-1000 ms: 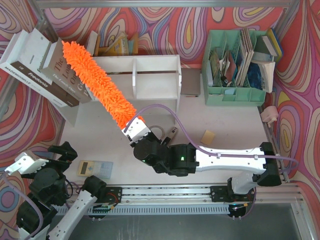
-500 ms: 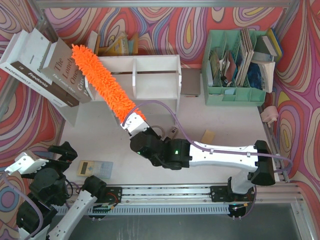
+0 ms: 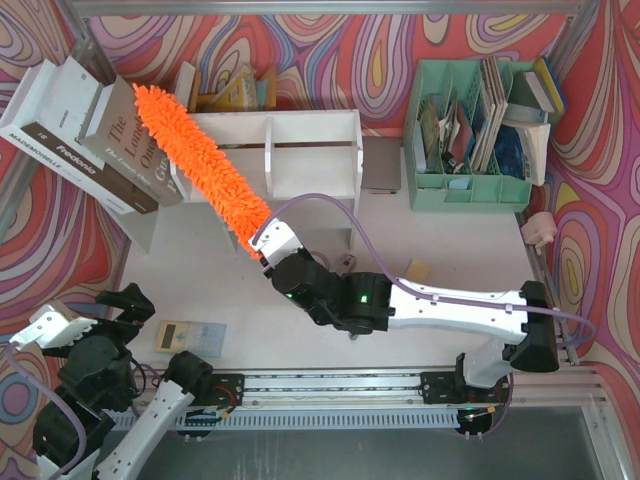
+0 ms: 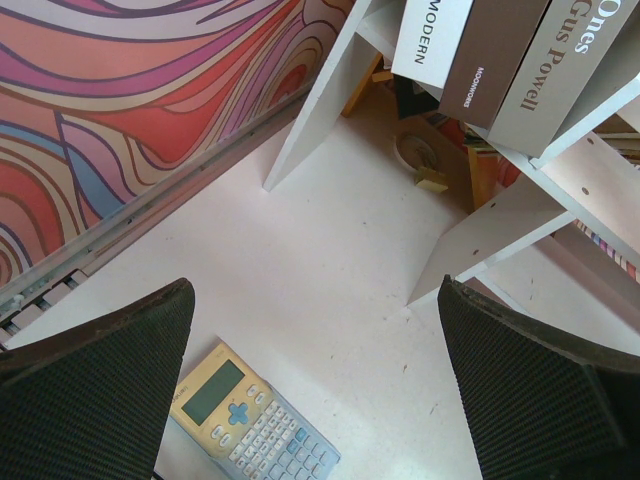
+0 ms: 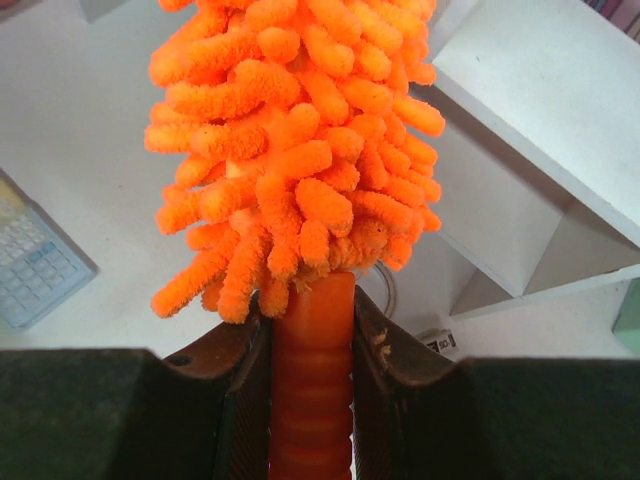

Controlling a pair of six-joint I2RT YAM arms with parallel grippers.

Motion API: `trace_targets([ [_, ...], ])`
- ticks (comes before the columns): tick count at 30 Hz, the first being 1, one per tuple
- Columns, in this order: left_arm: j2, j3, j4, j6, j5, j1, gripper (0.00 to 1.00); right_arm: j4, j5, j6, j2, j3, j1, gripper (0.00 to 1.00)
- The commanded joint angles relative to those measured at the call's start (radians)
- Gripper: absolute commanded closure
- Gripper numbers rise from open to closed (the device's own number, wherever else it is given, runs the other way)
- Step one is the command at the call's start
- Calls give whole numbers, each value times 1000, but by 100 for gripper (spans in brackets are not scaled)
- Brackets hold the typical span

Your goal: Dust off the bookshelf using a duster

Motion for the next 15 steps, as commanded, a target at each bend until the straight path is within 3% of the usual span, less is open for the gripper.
trace_targets([
  [1, -5, -13, 5, 11, -3, 3, 2, 109, -44, -40, -70, 9, 6, 100],
  [15, -5, -14, 6, 10, -3, 3, 2, 95, -47, -3, -26, -20, 5, 100],
])
